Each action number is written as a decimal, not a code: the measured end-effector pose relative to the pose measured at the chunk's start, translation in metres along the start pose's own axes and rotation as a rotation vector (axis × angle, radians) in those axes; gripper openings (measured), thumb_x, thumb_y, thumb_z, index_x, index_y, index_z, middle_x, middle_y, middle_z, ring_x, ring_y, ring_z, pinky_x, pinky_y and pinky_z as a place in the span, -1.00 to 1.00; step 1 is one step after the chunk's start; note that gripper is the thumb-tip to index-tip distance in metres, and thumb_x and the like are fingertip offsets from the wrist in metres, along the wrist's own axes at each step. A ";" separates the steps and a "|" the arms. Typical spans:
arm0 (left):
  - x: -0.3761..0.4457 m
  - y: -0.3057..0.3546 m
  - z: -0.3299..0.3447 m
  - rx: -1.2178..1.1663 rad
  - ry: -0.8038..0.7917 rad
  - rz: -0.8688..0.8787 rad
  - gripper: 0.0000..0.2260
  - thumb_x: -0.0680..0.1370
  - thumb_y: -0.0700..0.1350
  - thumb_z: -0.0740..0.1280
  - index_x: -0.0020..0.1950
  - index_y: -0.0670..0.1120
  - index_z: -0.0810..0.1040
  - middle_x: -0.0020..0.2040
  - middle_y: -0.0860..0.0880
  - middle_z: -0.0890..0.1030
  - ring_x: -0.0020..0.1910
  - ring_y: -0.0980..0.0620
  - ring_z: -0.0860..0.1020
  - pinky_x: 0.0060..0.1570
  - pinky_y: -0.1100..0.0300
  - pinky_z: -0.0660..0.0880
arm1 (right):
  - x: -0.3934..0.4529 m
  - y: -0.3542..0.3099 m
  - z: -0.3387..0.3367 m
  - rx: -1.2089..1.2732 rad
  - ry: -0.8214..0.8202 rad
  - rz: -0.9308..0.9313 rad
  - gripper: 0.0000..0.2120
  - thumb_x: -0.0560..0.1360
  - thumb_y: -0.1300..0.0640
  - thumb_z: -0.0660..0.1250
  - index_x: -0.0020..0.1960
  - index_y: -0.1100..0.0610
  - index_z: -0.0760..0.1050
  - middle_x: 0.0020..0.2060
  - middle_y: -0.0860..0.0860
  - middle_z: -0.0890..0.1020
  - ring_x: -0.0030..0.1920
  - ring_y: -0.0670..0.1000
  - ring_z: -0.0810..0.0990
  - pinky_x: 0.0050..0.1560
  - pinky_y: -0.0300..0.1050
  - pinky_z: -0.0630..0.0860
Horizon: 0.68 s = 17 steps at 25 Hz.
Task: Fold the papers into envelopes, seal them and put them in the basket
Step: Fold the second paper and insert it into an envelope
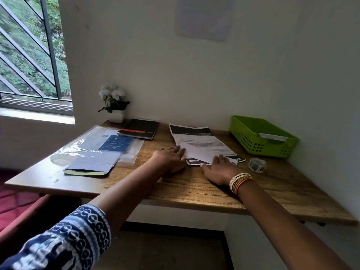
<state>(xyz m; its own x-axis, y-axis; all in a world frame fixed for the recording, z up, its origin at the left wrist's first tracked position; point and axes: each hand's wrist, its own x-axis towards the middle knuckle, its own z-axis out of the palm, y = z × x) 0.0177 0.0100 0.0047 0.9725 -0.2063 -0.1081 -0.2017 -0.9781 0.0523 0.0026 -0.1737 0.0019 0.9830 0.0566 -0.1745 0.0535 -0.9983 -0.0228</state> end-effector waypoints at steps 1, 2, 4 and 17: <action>0.000 0.001 0.000 0.000 0.002 -0.007 -0.50 0.64 0.12 -0.09 0.56 0.05 -0.11 0.58 0.01 -0.10 0.55 0.02 -0.07 0.49 -0.04 -0.07 | -0.002 0.000 0.000 0.007 0.001 0.012 -0.26 0.58 -0.27 -0.17 0.56 0.21 -0.20 0.55 0.16 -0.18 0.56 0.14 -0.15 0.51 0.08 -0.13; -0.001 0.002 0.000 0.000 0.004 -0.011 -0.49 0.64 0.12 -0.09 0.56 0.04 -0.11 0.58 0.00 -0.10 0.55 0.01 -0.07 0.50 -0.04 -0.07 | -0.003 -0.001 0.000 0.019 0.005 0.019 -0.28 0.59 -0.24 -0.17 0.56 0.21 -0.19 0.55 0.17 -0.17 0.56 0.15 -0.14 0.51 0.08 -0.12; -0.006 0.004 -0.002 0.015 0.019 -0.014 -0.48 0.64 0.12 -0.09 0.56 0.00 -0.09 0.58 -0.04 -0.07 0.55 -0.01 -0.04 0.50 -0.04 -0.05 | -0.003 -0.003 -0.002 0.047 0.027 0.031 -0.34 0.60 -0.15 -0.12 0.56 0.23 -0.10 0.56 0.20 -0.07 0.56 0.17 -0.04 0.51 0.08 -0.03; -0.098 -0.130 0.006 -0.193 0.377 -0.079 -0.56 0.53 0.07 0.29 0.40 0.06 0.39 0.41 -0.01 0.43 0.38 -0.04 0.38 0.40 -0.07 0.27 | -0.032 -0.121 -0.006 0.285 0.293 -0.456 -0.63 0.49 0.01 0.23 0.24 0.13 0.49 0.18 0.14 0.57 0.16 0.14 0.54 0.18 0.03 0.50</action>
<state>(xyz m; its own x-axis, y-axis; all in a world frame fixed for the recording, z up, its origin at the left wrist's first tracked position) -0.0516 0.1573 0.0024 0.9659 -0.0711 0.2489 -0.1343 -0.9597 0.2470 -0.0346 -0.0545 0.0163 0.8817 0.4310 0.1922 0.4710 -0.8292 -0.3012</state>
